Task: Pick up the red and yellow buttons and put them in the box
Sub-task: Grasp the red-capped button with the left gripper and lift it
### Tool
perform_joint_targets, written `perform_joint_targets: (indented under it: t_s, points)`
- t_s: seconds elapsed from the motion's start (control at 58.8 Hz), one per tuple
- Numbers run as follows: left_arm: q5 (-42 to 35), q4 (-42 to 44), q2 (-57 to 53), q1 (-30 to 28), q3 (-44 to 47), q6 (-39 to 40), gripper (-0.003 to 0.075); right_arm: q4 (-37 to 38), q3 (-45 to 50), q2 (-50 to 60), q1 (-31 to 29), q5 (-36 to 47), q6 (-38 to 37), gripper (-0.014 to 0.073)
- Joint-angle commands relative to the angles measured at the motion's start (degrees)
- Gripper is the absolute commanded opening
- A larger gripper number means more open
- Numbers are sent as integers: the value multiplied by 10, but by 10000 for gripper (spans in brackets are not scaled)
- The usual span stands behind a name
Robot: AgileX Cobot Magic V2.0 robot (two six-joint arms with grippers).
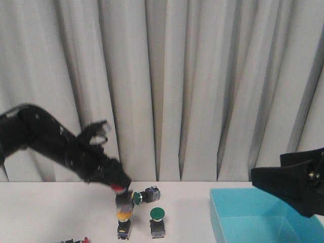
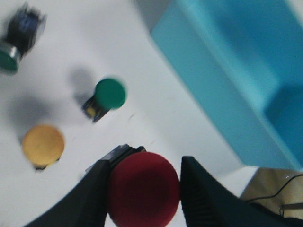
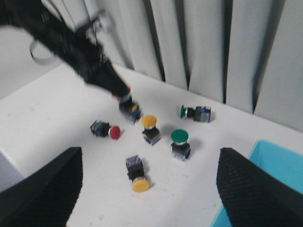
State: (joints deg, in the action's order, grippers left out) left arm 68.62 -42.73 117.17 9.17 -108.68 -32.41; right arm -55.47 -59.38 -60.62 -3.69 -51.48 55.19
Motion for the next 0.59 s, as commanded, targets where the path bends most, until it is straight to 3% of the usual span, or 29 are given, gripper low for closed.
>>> perform_joint_targets:
  t_s: [0.0,0.289,0.578]
  points:
    - [34,-49,-37,13,-89,37,-8,-46,-18,-17,-3,-7,42,560]
    - [33,-47,-62,92,-179,44,-8,-225,-18,-74,-3,-19,279,560]
    - [33,-47,-63,147,-179,58,-8,-237,-18,-119,-3,-11,376,560]
